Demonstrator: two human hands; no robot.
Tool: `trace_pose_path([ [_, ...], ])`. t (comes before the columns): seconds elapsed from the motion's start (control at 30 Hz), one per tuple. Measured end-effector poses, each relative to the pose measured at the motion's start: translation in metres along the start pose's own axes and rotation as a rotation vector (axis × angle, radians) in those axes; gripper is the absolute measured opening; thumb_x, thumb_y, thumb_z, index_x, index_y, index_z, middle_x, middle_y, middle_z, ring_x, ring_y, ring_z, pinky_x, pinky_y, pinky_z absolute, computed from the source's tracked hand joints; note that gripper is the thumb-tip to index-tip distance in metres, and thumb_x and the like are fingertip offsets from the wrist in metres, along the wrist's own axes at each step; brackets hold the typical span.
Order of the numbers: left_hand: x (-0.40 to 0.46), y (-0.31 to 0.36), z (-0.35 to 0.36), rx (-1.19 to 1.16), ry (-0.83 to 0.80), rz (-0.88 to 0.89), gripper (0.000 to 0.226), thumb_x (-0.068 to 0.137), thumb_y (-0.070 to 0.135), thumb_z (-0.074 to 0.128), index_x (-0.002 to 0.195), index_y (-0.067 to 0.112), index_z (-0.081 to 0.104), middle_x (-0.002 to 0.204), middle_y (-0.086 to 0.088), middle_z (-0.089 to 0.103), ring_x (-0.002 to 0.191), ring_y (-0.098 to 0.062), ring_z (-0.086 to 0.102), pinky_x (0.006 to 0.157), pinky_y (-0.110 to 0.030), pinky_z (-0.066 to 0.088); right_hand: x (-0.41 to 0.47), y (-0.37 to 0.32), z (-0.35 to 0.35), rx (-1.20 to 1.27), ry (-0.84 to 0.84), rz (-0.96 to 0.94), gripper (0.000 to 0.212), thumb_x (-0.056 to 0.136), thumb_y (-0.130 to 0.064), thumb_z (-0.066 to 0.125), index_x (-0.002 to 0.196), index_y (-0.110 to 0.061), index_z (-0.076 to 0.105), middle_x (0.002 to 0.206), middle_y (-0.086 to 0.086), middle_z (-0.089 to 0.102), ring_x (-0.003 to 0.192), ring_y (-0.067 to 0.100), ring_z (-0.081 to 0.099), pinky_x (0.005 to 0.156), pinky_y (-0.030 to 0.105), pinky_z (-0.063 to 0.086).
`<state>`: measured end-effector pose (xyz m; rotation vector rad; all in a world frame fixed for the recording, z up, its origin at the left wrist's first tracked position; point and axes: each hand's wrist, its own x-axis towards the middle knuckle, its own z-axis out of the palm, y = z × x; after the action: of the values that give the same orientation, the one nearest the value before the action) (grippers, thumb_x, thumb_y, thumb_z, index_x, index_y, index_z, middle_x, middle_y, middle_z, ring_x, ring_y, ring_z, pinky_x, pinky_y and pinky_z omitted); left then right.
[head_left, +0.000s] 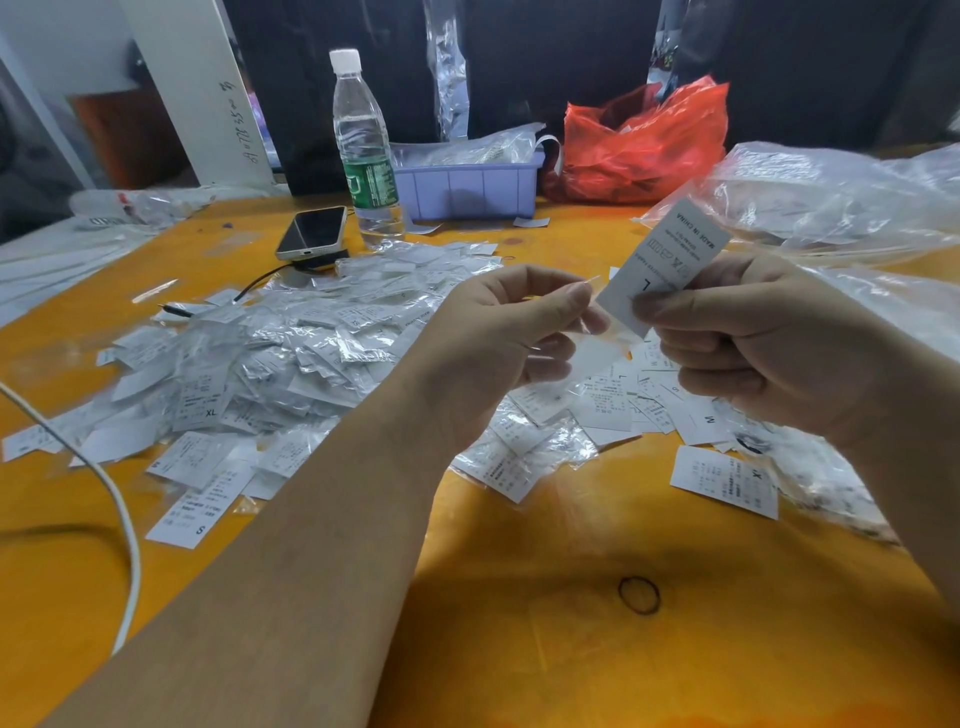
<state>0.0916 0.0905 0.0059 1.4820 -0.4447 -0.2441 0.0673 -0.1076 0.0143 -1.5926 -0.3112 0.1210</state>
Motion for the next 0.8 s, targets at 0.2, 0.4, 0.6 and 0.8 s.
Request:
trace_pose_path([
  [0.2, -0.0004, 0.0011, 0.0000, -0.019, -0.007, -0.007, 0.007, 0.093, 0.017, 0.061, 0.092, 0.012, 0.065, 0.079, -0.001, 0.073, 0.060, -0.011, 0.057, 0.058, -0.022, 0.054, -0.0003, -0.0003, 0.0002, 0.010, -0.002, -0.005, 0.012, 0.073, -0.017, 0.064, 0.082, -0.010, 0.067, 0.052, -0.002, 0.027, 0.041, 0.006, 0.017, 0.038, 0.016, 0.011],
  [0.4, 0.0000, 0.0001, -0.0004, -0.019, -0.018, -0.013, 0.007, 0.094, 0.018, 0.061, 0.090, 0.013, 0.064, 0.080, -0.003, 0.073, 0.060, -0.011, 0.058, 0.058, -0.022, 0.055, -0.0005, -0.0017, -0.0003, 0.023, 0.005, -0.013, 0.011, 0.075, -0.017, 0.063, 0.074, -0.018, 0.073, 0.053, -0.002, 0.026, 0.041, 0.006, 0.017, 0.036, 0.014, 0.015],
  [0.6, 0.0005, -0.0010, 0.0000, 0.000, -0.015, -0.016, 0.006, 0.092, 0.018, 0.063, 0.087, 0.014, 0.065, 0.078, 0.000, 0.072, 0.063, -0.011, 0.059, 0.061, -0.025, 0.053, -0.0011, 0.0004, 0.0015, -0.020, -0.015, -0.014, 0.008, 0.075, -0.017, 0.064, 0.077, -0.013, 0.070, 0.053, -0.002, 0.026, 0.042, 0.007, 0.016, 0.038, 0.016, 0.013],
  [0.8, 0.0009, -0.0010, 0.0007, 0.010, 0.010, -0.032, 0.005, 0.090, 0.019, 0.065, 0.087, 0.016, 0.065, 0.077, 0.002, 0.070, 0.066, -0.009, 0.060, 0.059, -0.023, 0.051, 0.0000, 0.0021, 0.0029, -0.059, -0.002, -0.013, 0.013, 0.073, -0.019, 0.066, 0.081, -0.013, 0.075, 0.050, -0.003, 0.027, 0.042, 0.008, 0.017, 0.037, 0.016, 0.015],
])
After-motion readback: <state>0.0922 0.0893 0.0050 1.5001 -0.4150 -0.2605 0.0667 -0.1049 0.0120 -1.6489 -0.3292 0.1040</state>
